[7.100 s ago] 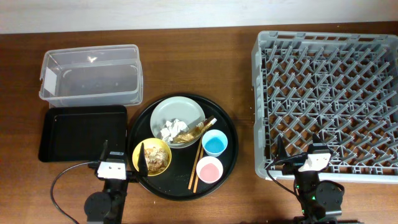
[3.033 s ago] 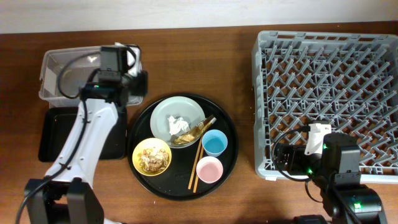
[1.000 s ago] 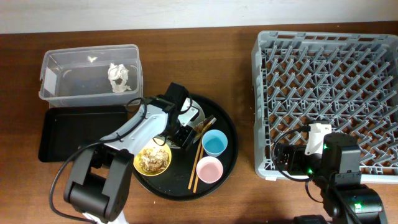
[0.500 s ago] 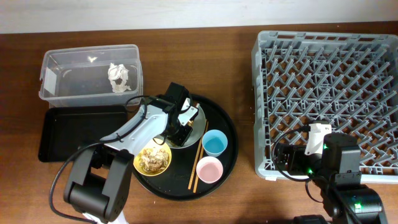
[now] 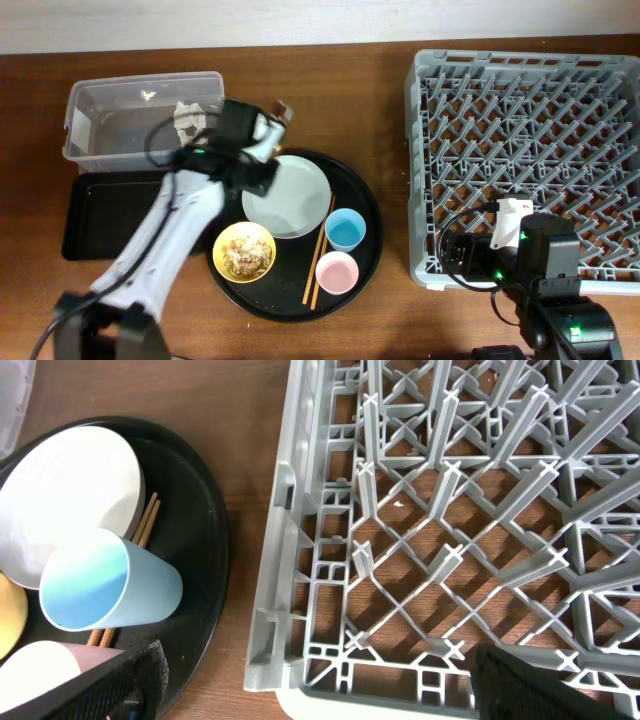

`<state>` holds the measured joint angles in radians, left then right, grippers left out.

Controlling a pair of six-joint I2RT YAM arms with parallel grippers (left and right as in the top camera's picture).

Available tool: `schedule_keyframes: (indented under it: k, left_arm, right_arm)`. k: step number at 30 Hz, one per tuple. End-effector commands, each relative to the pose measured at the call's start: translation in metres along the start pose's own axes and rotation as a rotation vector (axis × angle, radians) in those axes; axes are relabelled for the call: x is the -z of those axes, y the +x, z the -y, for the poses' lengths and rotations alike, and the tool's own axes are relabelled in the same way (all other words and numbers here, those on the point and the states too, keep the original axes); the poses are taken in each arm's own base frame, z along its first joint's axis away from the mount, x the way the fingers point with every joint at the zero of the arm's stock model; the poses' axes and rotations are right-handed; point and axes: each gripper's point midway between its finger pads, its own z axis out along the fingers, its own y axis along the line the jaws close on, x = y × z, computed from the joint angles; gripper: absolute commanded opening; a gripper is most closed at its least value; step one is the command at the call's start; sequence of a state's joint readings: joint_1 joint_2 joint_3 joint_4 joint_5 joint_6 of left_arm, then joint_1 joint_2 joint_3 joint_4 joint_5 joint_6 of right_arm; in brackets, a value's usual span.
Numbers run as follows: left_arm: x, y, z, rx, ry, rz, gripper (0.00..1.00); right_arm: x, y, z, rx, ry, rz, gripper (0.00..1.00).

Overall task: Sort waste into correct bins and load items into the dishwasher rack
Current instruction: 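Drop the gold wrapper into the clear bin with left gripper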

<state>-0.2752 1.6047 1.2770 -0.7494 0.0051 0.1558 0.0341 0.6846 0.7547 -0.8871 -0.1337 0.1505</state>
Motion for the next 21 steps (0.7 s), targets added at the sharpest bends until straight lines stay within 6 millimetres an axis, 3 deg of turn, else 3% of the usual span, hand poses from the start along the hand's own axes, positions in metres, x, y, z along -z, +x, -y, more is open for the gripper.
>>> schedule_keyframes:
  k: [1, 3, 6, 7, 9, 11, 12, 14, 16, 20, 21]
  left_arm:
    - [0.026, -0.022, -0.067, 0.141, -0.147, 0.132, 0.01]
    - [0.03, -0.026, -0.109, 0.244, -0.209, 0.193, 0.01]
    - [0.024, -0.029, -0.151, 0.307, -0.271, 0.245, 0.02]
    - [0.02, -0.029, -0.159, 0.319, -0.282, 0.251, 0.15]
    - [0.011, -0.028, -0.173, 0.338, -0.299, 0.257, 0.21]
    - [0.009, -0.022, -0.186, 0.361, -0.315, 0.255, 0.53]
    - [0.009, -0.022, -0.186, 0.361, -0.316, 0.255, 0.59]
    - [0.008, -0.021, -0.182, 0.357, -0.305, 0.243, 0.59]
    - [0.008, -0.018, -0.165, 0.336, -0.277, 0.208, 0.59]
    - [0.019, -0.005, -0.117, 0.279, -0.19, 0.118, 0.59]
    - [0.018, 0.004, -0.093, 0.271, -0.138, 0.06, 0.59]
  right_arm:
    - [0.004, -0.006, -0.003, 0.005, -0.01, 0.017, 0.98]
    - [0.004, -0.006, -0.003, 0.005, -0.01, 0.017, 0.98]
    - [0.004, -0.006, -0.003, 0.005, -0.01, 0.017, 0.98]
    - [0.004, -0.006, -0.003, 0.005, -0.01, 0.017, 0.98]
    - [0.004, -0.006, -0.003, 0.005, -0.01, 0.017, 0.98]
    - [0.004, -0.006, -0.003, 0.005, -0.01, 0.017, 0.98]
    - [0.004, -0.005, -0.003, 0.004, -0.01, 0.016, 0.98]
    - [0.004, -0.005, -0.003, 0.004, -0.01, 0.016, 0.98]
    - [0.004, -0.005, -0.003, 0.004, -0.01, 0.016, 0.98]
    - [0.004, -0.005, -0.003, 0.004, -0.01, 0.016, 0.98]
    - [0.004, -0.005, -0.003, 0.004, -0.01, 0.016, 0.98]
